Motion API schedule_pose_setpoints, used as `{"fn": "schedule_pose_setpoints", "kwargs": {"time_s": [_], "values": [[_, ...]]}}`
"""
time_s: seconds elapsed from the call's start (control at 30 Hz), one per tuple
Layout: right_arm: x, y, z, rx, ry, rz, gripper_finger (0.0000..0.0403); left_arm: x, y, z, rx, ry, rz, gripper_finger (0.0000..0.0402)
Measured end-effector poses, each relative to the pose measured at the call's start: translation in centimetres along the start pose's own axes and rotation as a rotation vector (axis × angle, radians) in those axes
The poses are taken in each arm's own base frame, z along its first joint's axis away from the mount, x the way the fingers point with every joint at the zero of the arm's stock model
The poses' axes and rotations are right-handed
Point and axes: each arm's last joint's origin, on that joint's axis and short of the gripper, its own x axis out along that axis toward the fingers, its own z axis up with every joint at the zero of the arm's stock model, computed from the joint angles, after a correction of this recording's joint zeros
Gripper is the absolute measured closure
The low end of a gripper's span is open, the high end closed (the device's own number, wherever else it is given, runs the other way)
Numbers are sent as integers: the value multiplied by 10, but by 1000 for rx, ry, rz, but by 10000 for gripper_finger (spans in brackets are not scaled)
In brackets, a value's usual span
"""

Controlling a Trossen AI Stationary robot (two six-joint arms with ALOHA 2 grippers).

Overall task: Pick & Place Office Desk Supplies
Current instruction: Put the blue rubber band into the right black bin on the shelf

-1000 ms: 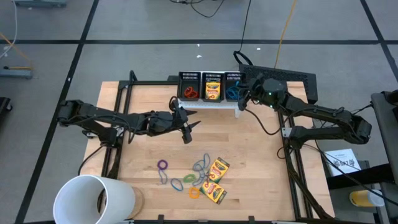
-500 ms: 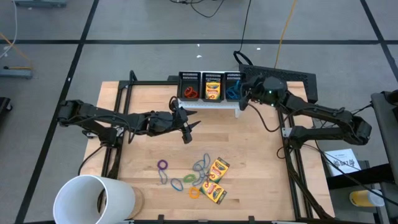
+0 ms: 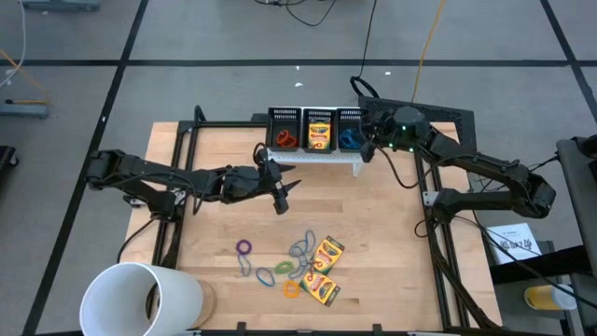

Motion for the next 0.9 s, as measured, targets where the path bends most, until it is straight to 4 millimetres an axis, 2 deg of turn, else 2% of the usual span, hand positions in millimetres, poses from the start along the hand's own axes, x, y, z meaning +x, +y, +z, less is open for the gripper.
{"fn": "schedule_pose_setpoints", "kwargs": {"time_s": [0.13, 0.43, 0.7, 0.9], "values": [[0, -2, 0, 3, -3, -74, 250, 0, 0, 0, 0, 0, 0, 188], [0, 2, 0, -30, 5, 36, 250, 0, 0, -1, 7, 13, -8, 188], [-3, 25, 4, -114, -46, 365, 250, -1, -1, -8, 31, 73, -13, 188], [-7, 49, 2, -172, -40, 601, 250, -7, -9, -21, 80, 200, -44, 188]]}}
